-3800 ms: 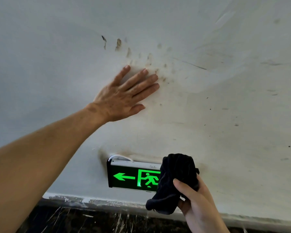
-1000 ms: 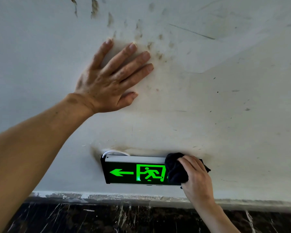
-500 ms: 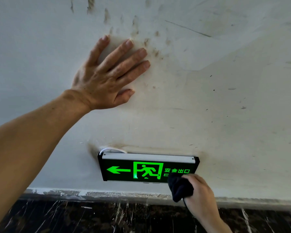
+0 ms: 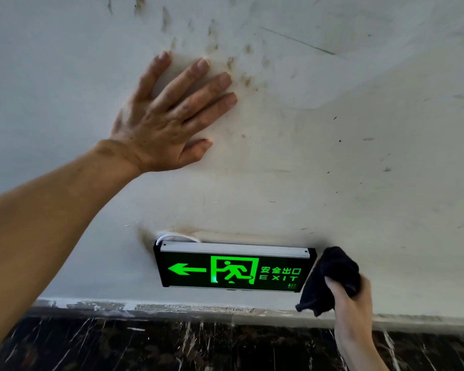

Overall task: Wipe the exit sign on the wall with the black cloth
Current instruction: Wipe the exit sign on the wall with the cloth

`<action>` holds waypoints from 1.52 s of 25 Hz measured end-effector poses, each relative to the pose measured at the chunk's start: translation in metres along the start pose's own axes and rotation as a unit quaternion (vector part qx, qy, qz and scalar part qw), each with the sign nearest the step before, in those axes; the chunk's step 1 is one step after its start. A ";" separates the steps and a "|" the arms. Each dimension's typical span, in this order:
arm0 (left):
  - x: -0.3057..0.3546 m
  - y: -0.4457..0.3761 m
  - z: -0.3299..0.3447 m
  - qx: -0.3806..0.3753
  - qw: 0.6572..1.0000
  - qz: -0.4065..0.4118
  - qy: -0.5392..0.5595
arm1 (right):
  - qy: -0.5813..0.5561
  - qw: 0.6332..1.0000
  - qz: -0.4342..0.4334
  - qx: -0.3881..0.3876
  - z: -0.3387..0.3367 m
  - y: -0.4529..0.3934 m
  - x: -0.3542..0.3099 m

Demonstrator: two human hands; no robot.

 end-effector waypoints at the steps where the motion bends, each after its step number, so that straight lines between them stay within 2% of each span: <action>1: 0.000 0.000 0.000 0.001 1.000 0.001 -0.001 | 0.004 1.000 -0.020 -0.020 0.009 -0.001 -0.008; 3: 0.001 -0.001 0.000 0.003 1.000 0.002 0.000 | 0.025 0.997 -0.046 -0.059 0.027 -0.002 -0.018; 5: 0.001 0.000 0.000 0.004 1.000 0.003 -0.004 | 0.068 0.994 -0.057 -0.065 0.039 -0.002 -0.021; 8: 0.000 0.000 0.000 0.002 1.000 0.005 -0.004 | 0.125 0.989 -0.075 -0.030 0.040 -0.002 -0.019; 11: 0.000 -0.002 0.000 0.003 1.000 0.007 -0.006 | 0.125 0.989 -0.080 0.001 0.039 0.005 -0.011; 23: 0.001 -0.002 0.000 -0.013 1.000 0.006 -0.022 | 0.165 0.985 0.054 0.000 0.033 -0.001 0.050; 35: 0.003 -0.004 -0.003 -0.007 1.000 0.011 -0.025 | 0.241 0.966 0.092 -0.024 0.031 -0.011 0.072; 38: 0.001 -0.005 -0.003 -0.009 1.000 0.015 -0.026 | 0.223 0.961 0.164 -0.029 0.020 -0.014 0.088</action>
Point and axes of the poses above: each hand's wrist, its own y-axis away from the middle knuckle, its own z-axis out of the palm, x = y × z, the point moved 7 cm from there along -y, towards the middle knuckle, and after that the axes turned 1 degree about -z, right-handed, at the moved point
